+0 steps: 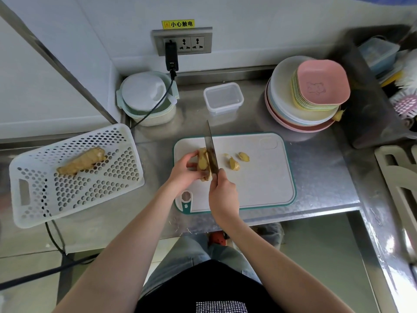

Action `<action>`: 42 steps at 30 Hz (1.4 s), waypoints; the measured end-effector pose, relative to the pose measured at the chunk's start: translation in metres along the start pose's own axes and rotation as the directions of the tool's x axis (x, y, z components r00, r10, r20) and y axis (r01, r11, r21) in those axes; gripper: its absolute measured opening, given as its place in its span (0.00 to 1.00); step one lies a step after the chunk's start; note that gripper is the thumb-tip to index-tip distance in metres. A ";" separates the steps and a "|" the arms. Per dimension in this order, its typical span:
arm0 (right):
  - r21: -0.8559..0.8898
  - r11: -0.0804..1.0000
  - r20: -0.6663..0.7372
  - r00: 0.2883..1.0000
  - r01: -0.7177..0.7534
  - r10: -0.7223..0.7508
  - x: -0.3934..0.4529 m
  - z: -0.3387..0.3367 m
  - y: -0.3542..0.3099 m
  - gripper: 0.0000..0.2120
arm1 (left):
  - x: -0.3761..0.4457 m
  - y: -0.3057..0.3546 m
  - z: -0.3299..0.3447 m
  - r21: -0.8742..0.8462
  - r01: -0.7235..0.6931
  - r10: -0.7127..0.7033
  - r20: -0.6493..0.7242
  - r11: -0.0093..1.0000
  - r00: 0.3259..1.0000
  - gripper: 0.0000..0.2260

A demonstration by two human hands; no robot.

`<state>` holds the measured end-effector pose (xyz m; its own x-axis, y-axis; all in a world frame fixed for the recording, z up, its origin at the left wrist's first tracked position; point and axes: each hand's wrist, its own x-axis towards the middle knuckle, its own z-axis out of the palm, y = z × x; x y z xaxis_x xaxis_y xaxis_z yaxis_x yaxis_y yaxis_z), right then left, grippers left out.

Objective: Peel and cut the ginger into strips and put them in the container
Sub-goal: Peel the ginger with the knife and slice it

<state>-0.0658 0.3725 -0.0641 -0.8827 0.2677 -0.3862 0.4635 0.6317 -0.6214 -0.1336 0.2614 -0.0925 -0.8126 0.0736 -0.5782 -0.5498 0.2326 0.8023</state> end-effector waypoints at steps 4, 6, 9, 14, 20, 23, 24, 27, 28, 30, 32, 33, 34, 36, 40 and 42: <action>-0.066 0.998 0.003 1.000 0.005 -0.005 0.000 0.003 -0.002 0.04 | 0.002 0.001 0.000 -0.003 0.013 -0.013 -0.006 1.000 1.000 0.32; -0.103 0.995 0.006 1.000 0.011 -0.010 0.000 0.004 -0.003 0.03 | 0.002 0.002 0.000 -0.019 0.021 -0.021 -0.007 1.000 1.000 0.32; -0.138 0.990 0.012 1.000 0.018 -0.016 0.001 0.001 -0.001 0.03 | 0.001 0.002 0.001 -0.010 0.010 -0.010 -0.012 1.000 1.000 0.31; -0.018 1.000 -0.029 1.000 0.000 0.000 0.004 -0.005 0.009 0.08 | -0.004 0.010 0.006 0.025 -0.042 0.042 -0.022 0.999 0.999 0.33; 0.139 0.987 -0.103 0.991 -0.076 0.090 0.015 -0.021 0.024 0.10 | 0.002 0.014 0.022 0.268 -0.050 0.064 -0.045 0.962 0.997 0.38; 0.171 0.978 -0.073 0.989 -0.116 0.130 0.017 -0.025 0.029 0.12 | 0.003 0.010 0.028 0.488 -0.024 0.021 0.013 0.873 1.000 0.40; 0.176 0.976 -0.060 0.988 -0.129 0.141 0.018 -0.025 0.031 0.13 | 0.002 0.012 0.031 0.480 -0.040 0.017 0.051 0.877 0.999 0.38; 0.177 0.974 -0.024 0.989 -0.140 0.146 0.021 -0.026 0.031 0.12 | -0.002 0.018 0.035 0.293 0.029 -0.067 0.121 0.956 0.990 0.24; 0.167 0.977 -0.017 0.991 -0.129 0.134 0.024 -0.027 0.030 0.12 | -0.003 0.021 0.034 0.213 0.093 -0.123 0.129 0.973 0.984 0.18; 0.108 0.990 0.001 0.995 -0.095 0.096 0.030 -0.031 0.030 0.12 | -0.007 0.024 0.030 0.126 0.247 -0.264 0.145 0.961 0.953 0.12; -0.008 0.999 0.039 0.998 -0.043 0.044 0.036 -0.037 0.032 0.11 | -0.013 0.026 0.025 0.269 0.221 -0.253 0.090 0.937 0.963 0.12; -0.056 0.998 0.049 0.999 -0.020 0.023 0.038 -0.040 0.033 0.11 | -0.013 0.025 0.021 0.440 0.086 -0.106 0.020 0.894 0.994 0.09; -0.080 0.997 0.045 0.999 -0.006 0.009 0.040 -0.041 0.035 0.10 | -0.012 0.026 0.017 0.627 -0.077 0.113 -0.017 0.776 0.993 0.09; -0.066 0.998 0.004 1.000 -0.012 0.012 0.040 -0.043 0.036 0.11 | -0.006 0.026 0.011 0.814 -0.369 0.408 0.181 0.448 0.895 0.25; 0.038 0.998 -0.090 0.994 -0.056 0.059 0.033 -0.042 0.040 0.12 | 0.013 0.033 0.018 0.810 -0.565 0.372 0.481 0.159 0.794 0.29; 0.057 0.997 -0.109 0.992 -0.057 0.063 0.029 -0.045 0.044 0.12 | 0.019 0.035 0.024 0.806 -0.585 0.350 0.522 0.096 0.777 0.28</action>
<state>-0.0743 0.4408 -0.0719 -0.8551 0.3844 -0.3479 0.5165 0.5732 -0.6361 -0.1641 0.2940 -0.0787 -0.7232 0.6453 -0.2460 0.5782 0.7606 0.2953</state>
